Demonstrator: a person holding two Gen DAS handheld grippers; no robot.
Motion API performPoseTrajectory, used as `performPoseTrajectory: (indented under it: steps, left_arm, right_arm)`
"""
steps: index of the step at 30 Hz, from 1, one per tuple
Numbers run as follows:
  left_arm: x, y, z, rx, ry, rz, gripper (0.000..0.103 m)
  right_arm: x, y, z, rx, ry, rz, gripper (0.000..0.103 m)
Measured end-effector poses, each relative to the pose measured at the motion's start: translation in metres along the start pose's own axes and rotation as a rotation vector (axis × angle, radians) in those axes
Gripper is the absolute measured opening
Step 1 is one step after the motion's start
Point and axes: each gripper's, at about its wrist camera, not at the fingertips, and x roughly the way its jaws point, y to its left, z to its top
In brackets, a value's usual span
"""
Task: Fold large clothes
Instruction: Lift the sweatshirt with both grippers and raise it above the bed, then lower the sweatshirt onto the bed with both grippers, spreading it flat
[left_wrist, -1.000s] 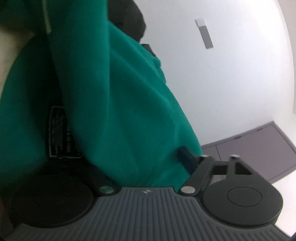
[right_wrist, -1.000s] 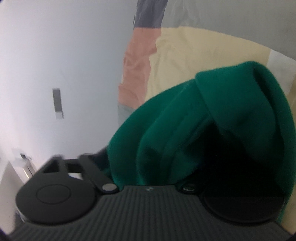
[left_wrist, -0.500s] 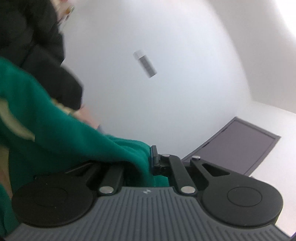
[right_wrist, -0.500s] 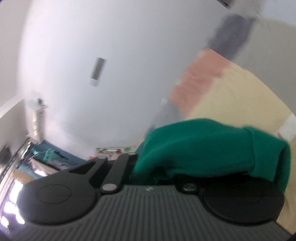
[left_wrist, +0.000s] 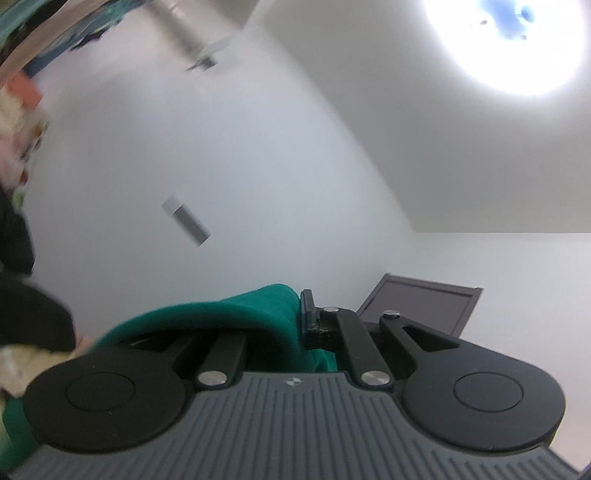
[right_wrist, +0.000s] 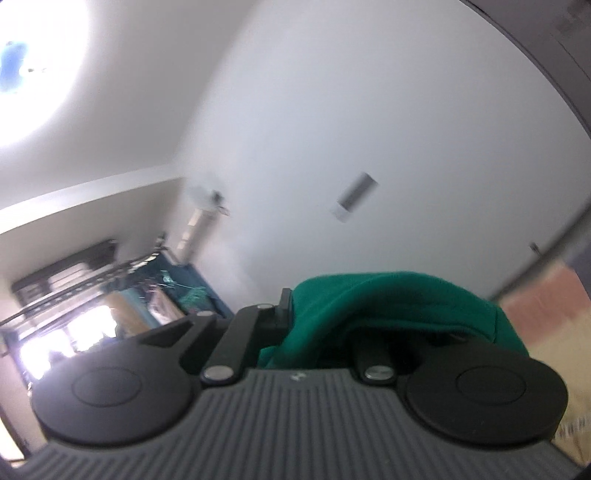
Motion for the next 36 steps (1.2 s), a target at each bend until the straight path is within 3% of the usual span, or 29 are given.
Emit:
performPoseTrajectory:
  steps: [6, 11, 15, 19, 22, 27, 31, 36]
  left_arm:
    - [-0.038, -0.069, 0.053, 0.043, -0.013, -0.075, 0.007]
    - [-0.057, -0.107, 0.088, 0.068, 0.04, -0.145, 0.008]
    - [-0.043, -0.11, 0.086, 0.103, 0.114, -0.083, 0.009]
    - [-0.001, -0.058, 0.049, 0.077, 0.234, 0.048, 0.009]
    - [0.025, -0.007, 0.013, 0.042, 0.309, 0.135, 0.009]
    - [0.083, 0.065, -0.039, 0.074, 0.377, 0.25, 0.009]
    - [0.145, 0.124, -0.069, 0.079, 0.412, 0.342, 0.009]
    - [0.249, 0.243, -0.127, 0.104, 0.459, 0.46, 0.009]
  right_arm:
    - [-0.022, 0.073, 0.041, -0.119, -0.061, 0.101, 0.012]
    - [-0.04, 0.12, 0.072, -0.186, -0.124, 0.153, 0.012]
    - [-0.029, 0.132, 0.084, -0.259, -0.14, 0.083, 0.011]
    - [0.007, 0.091, 0.064, -0.252, -0.033, -0.066, 0.012]
    - [0.036, 0.031, 0.036, -0.195, 0.064, -0.173, 0.012]
    - [0.1, -0.071, -0.011, -0.138, 0.147, -0.309, 0.012]
    - [0.16, -0.128, -0.039, -0.125, 0.195, -0.4, 0.012]
    - [0.238, -0.185, -0.07, -0.14, 0.225, -0.453, 0.012]
